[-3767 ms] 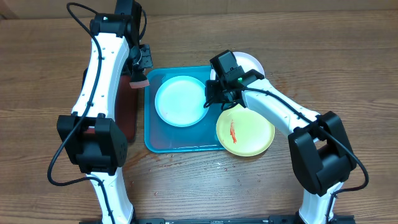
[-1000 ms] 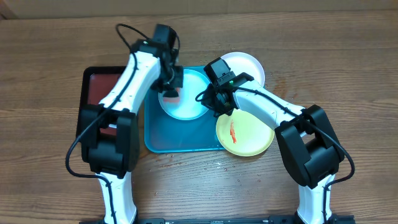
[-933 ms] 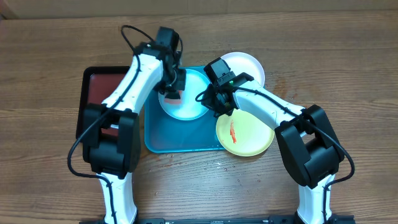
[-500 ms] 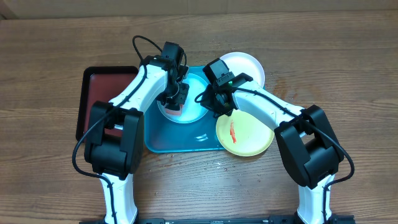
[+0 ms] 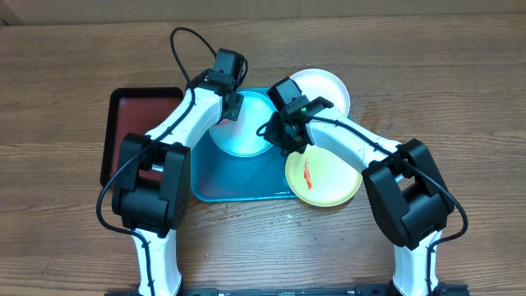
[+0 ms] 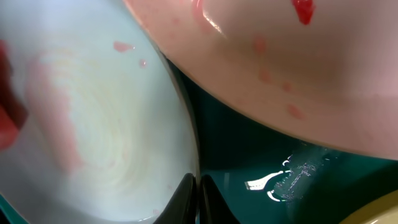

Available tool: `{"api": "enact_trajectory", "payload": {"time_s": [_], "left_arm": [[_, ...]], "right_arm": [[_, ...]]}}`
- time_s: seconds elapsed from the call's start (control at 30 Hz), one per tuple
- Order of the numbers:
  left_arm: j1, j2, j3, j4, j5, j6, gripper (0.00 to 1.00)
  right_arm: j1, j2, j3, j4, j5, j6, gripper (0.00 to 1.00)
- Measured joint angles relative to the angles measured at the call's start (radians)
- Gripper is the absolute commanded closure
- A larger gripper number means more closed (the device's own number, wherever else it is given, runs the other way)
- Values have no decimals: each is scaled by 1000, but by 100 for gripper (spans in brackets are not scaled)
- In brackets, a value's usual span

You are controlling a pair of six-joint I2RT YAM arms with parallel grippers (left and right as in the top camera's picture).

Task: Clean dirty plates on tray and stack at the side
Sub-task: 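Scrub the light blue plate with the left sponge while right holds rim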

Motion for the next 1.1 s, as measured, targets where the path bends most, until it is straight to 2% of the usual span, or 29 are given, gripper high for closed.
{"api": "enact_trajectory", "payload": {"time_s": [0.13, 0.3, 0.43, 0.53, 0.7, 0.8, 0.9, 0.97, 1.07, 1.1], "left_arm": [[-8, 0, 23, -43, -13, -15, 96], [-7, 1, 200, -240, -9, -65, 96], [9, 1, 397, -446, 32, -114, 96], [25, 0, 482, -569, 75, -156, 96], [60, 0, 524, -687, 168, -193, 96], [87, 0, 524, -708, 208, -204, 96], [105, 0, 523, -705, 226, -211, 96], [116, 0, 518, -703, 231, -212, 96], [119, 0, 506, -702, 237, -214, 96], [119, 0, 504, -702, 238, -214, 96]], "right_arm": [[0, 0, 0, 0, 0, -1, 96], [0, 0, 0, -5, 0, -26, 96], [0, 0, 0, -11, 0, -56, 96], [0, 0, 0, -13, -7, -96, 96], [0, 3, -3, -25, -14, -141, 78], [0, 7, -6, -10, -15, -151, 75], [2, 10, -7, 22, -14, -155, 75], [2, 17, -7, 31, -15, -156, 82], [2, 19, -7, 31, -15, -160, 96], [2, 21, -7, 30, -17, -159, 96]]}}
